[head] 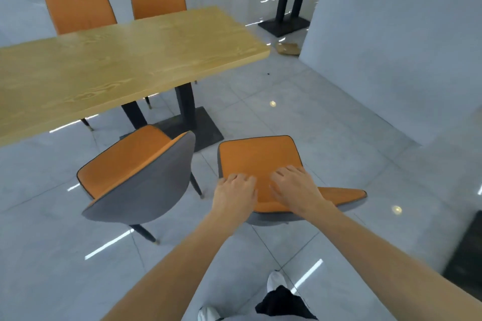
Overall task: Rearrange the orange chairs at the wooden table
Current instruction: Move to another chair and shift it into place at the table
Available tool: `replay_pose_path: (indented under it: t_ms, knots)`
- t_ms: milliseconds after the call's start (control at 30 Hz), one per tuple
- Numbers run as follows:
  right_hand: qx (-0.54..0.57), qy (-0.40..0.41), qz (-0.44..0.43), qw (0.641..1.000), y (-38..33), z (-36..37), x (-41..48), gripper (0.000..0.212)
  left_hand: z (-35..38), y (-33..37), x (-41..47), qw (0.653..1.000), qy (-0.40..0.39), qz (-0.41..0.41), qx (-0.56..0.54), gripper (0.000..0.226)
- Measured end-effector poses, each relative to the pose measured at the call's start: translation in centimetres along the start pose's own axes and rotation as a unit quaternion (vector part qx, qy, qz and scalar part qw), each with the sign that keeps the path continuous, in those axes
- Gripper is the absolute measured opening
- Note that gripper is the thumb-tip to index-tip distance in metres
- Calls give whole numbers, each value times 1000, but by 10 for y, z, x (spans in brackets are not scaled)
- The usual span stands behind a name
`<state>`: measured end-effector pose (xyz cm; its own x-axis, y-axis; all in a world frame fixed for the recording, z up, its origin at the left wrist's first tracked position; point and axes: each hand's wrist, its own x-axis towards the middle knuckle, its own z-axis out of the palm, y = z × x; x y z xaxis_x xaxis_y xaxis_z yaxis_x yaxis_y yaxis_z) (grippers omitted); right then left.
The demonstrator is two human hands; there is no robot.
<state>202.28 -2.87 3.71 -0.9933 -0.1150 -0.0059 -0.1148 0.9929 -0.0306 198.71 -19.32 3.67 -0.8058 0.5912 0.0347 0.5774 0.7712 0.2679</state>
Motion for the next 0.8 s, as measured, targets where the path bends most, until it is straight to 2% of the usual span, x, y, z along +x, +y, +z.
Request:
replay_pose_path:
  t_ms: [133, 233, 333, 400, 500, 600, 700, 800]
  knots:
    - [9, -12, 7, 1000, 51, 14, -38, 28, 24, 47, 8, 997, -64, 31, -15, 43]
    - [38, -54, -4, 998, 94, 21, -63, 57, 50, 79, 15, 992, -121, 43, 0, 58]
    - [52, -130, -33, 990, 140, 33, -82, 80, 79, 104, 21, 990, -137, 20, 13, 58]
    - [46, -140, -60, 987, 167, 44, -87, 86, 95, 117, 23, 991, -131, -6, 31, 54]
    - [45, -127, -103, 985, 190, 62, -80, 62, 107, 125, 29, 990, -115, -58, 58, 43]
    - [75, -78, -136, 985, 197, 77, -72, 42, 110, 125, 32, 987, -118, -82, 70, 38]
    - [103, -12, -154, 983, 200, 87, -69, 31, 112, 124, 32, 990, -89, -91, 64, 36]
    - [106, 42, -171, 979, 200, 90, -64, 29, 113, 121, 33, 993, -52, -87, 61, 35]
